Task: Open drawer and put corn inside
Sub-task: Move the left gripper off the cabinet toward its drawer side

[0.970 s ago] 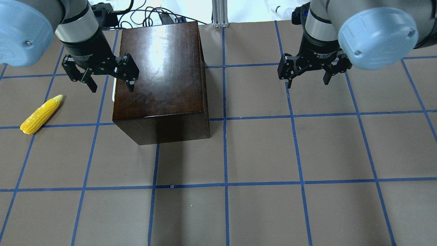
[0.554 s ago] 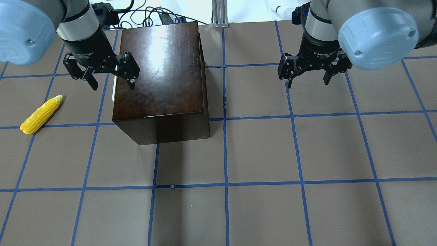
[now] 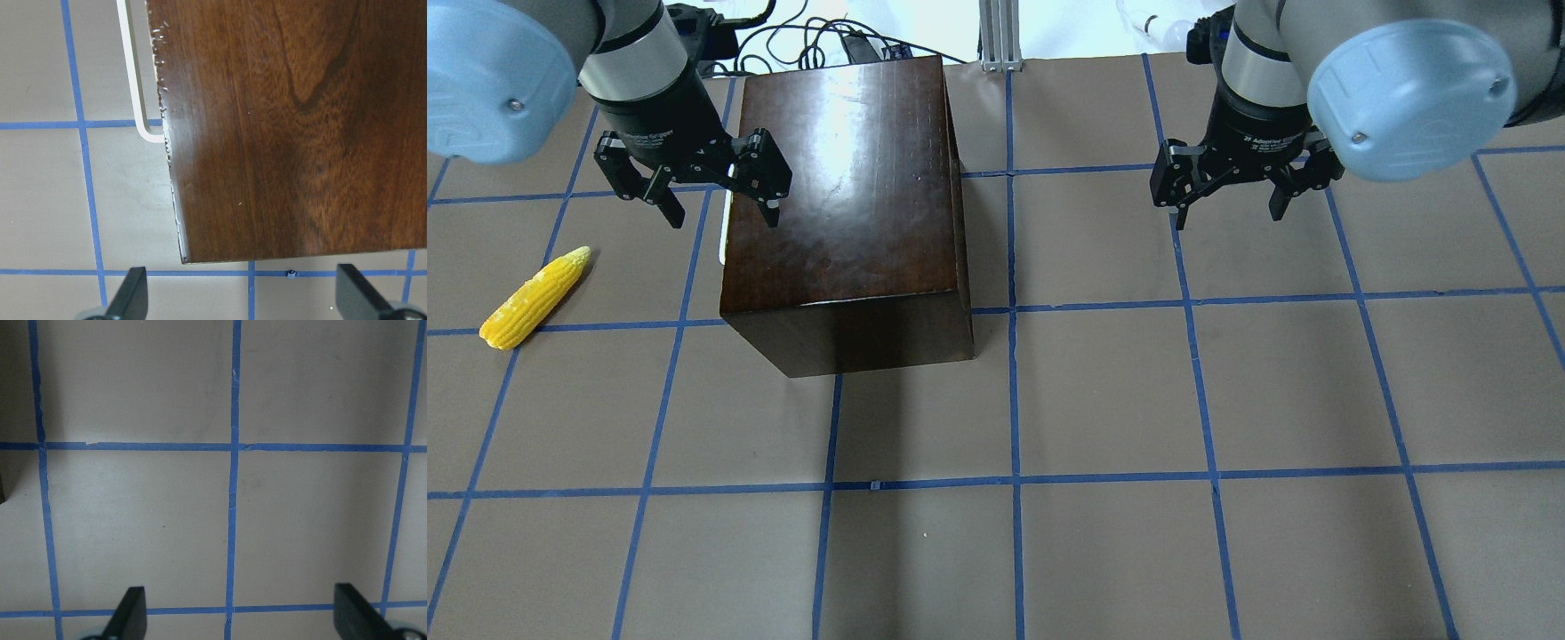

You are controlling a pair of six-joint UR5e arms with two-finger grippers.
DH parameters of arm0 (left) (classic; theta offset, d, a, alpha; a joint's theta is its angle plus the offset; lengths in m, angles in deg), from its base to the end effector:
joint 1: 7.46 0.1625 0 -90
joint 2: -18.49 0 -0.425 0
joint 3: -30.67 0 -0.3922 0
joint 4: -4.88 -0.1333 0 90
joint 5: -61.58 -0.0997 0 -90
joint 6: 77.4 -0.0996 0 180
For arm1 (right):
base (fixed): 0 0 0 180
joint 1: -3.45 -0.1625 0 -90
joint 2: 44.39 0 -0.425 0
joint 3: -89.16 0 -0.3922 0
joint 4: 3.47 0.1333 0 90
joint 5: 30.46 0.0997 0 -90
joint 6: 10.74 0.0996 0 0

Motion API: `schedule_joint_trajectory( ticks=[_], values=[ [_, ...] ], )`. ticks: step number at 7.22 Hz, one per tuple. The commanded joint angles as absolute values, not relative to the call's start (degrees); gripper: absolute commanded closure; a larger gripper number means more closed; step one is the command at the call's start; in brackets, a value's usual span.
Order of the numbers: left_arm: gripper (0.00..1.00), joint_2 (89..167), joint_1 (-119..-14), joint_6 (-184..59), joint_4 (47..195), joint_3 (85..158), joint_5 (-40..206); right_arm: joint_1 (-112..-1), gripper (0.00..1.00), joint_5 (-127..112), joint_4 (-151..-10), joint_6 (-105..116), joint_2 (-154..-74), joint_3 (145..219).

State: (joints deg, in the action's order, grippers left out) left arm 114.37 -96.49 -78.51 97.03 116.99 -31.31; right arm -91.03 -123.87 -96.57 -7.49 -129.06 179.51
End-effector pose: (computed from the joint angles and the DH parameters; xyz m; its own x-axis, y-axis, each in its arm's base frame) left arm -0.1193 -0.5294 0.4635 -0.9988 0.0062 -0.0488 0.0025 0.9970 0.0768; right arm 0.1680 -0.5133 0.4430 -0.9978 -0.0241 0.0619 -0.0215 0.9989 0.0416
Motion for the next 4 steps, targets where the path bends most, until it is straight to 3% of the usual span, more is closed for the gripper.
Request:
schedule_joint_trajectory(
  ticks=[1, 4],
  values=[
    [0.00, 114.72, -96.49, -77.32, 96.64, 116.80, -30.71, -91.03, 0.00, -123.89, -96.63, -7.49, -129.11, 179.51],
    [0.00, 114.38, -96.40, -77.32, 95.86, 116.53, -29.65, -91.03, 0.00, -123.89, -96.55, -7.49, -129.03, 179.51]
  ],
)
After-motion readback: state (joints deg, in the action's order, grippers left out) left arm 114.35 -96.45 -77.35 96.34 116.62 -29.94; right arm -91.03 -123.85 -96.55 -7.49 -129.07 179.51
